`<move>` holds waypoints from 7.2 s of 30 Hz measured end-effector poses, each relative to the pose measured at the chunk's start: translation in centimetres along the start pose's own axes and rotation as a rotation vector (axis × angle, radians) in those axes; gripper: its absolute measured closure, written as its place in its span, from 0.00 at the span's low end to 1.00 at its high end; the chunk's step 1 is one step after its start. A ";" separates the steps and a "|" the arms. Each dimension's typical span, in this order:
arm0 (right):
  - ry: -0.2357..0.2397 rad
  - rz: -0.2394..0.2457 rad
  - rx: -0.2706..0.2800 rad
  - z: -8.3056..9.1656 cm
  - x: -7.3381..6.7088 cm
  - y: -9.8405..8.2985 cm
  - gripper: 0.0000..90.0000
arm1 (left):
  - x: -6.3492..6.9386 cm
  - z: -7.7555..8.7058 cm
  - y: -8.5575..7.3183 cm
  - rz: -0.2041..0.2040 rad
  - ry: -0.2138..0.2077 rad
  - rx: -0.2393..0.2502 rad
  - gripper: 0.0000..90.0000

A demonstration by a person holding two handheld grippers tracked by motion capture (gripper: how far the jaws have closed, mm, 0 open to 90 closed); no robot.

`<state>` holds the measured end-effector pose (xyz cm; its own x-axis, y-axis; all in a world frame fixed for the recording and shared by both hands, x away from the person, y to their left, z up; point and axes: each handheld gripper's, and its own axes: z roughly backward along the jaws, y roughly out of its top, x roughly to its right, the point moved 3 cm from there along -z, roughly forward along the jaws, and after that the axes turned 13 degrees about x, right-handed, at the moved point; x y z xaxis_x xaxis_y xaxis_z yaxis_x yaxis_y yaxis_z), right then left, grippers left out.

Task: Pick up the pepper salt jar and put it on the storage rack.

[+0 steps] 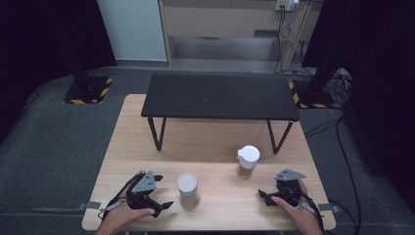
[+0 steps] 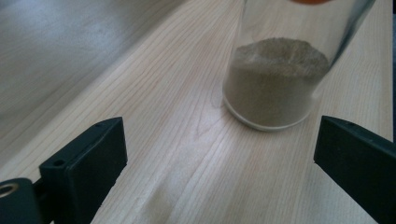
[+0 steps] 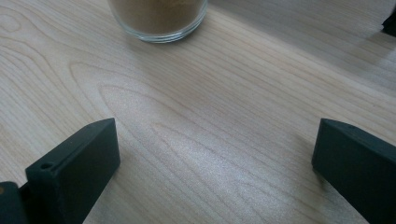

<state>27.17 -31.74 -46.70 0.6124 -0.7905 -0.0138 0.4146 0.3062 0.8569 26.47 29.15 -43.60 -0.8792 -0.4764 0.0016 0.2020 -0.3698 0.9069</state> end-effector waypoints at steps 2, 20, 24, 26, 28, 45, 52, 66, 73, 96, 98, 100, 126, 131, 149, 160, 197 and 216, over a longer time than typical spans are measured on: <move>0.000 0.000 0.000 0.0 0.0 0.0 0.02 | 0.3 -0.3 0.3 -0.011 -0.010 0.004 0.02; 0.000 0.000 0.000 0.0 0.0 0.0 0.02 | 1.6 -2.2 1.5 -0.031 -0.053 0.062 0.02; 0.000 0.000 0.000 0.0 0.0 0.0 0.02 | 1.8 -2.8 1.7 -0.024 -0.062 0.088 0.03; 0.000 0.000 0.000 0.0 0.0 0.0 0.02 | 1.9 -3.1 1.7 -0.023 -0.065 0.098 0.03; 0.000 0.000 0.000 0.0 0.0 0.0 0.02 | 2.1 -3.3 1.8 -0.022 -0.067 0.110 0.04; 0.000 0.000 0.000 0.0 0.0 0.0 0.02 | 2.2 -3.8 1.7 0.036 -0.062 0.191 0.26; -0.001 -0.001 0.000 0.0 0.0 0.0 0.02 | 2.3 -3.9 1.8 0.032 -0.059 0.177 0.37; -0.001 -0.001 0.000 0.0 0.0 0.0 0.02 | 2.2 -3.0 2.4 0.021 -0.072 0.208 0.38; -0.002 -0.002 0.000 0.0 0.0 0.0 0.02 | 1.6 -2.4 2.3 0.019 -0.082 0.204 0.38; -0.001 -0.003 0.000 0.0 0.0 0.0 0.02 | 0.7 -1.2 2.4 0.027 -0.070 0.205 0.38; 0.000 -0.002 0.000 0.0 0.0 0.0 0.02 | 0.7 -1.0 2.4 0.028 -0.068 0.206 0.38; 0.000 -0.002 0.000 0.0 0.0 0.0 0.02 | 0.7 -0.8 2.5 0.029 -0.067 0.209 0.38; -0.001 -0.003 0.000 0.0 0.0 0.0 0.02 | -1.8 0.9 8.7 0.006 -0.033 0.231 0.38; -0.001 -0.003 0.000 0.0 0.0 0.0 0.02 | -2.5 0.9 10.8 -0.010 -0.036 0.232 0.38; 0.002 -0.005 -0.001 0.0 0.0 0.0 0.02 | -4.3 1.0 16.5 -0.021 -0.020 0.238 0.38; 0.003 -0.006 -0.001 0.0 0.0 0.0 0.02 | -5.2 1.6 19.0 -0.020 -0.004 0.258 0.38; 0.007 -0.003 0.001 0.0 0.1 0.0 0.02 | -12.3 -1.1 23.4 0.035 0.152 0.283 0.38; 0.014 0.002 0.002 0.1 0.3 -0.1 0.02 | -13.8 -2.8 23.3 0.077 0.177 0.259 0.37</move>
<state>27.26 -31.99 -46.73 0.6225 -0.7824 -0.0188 0.4114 0.3068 0.8582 44.53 24.93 -23.65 -0.7723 -0.6349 0.0213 0.1282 -0.1229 0.9841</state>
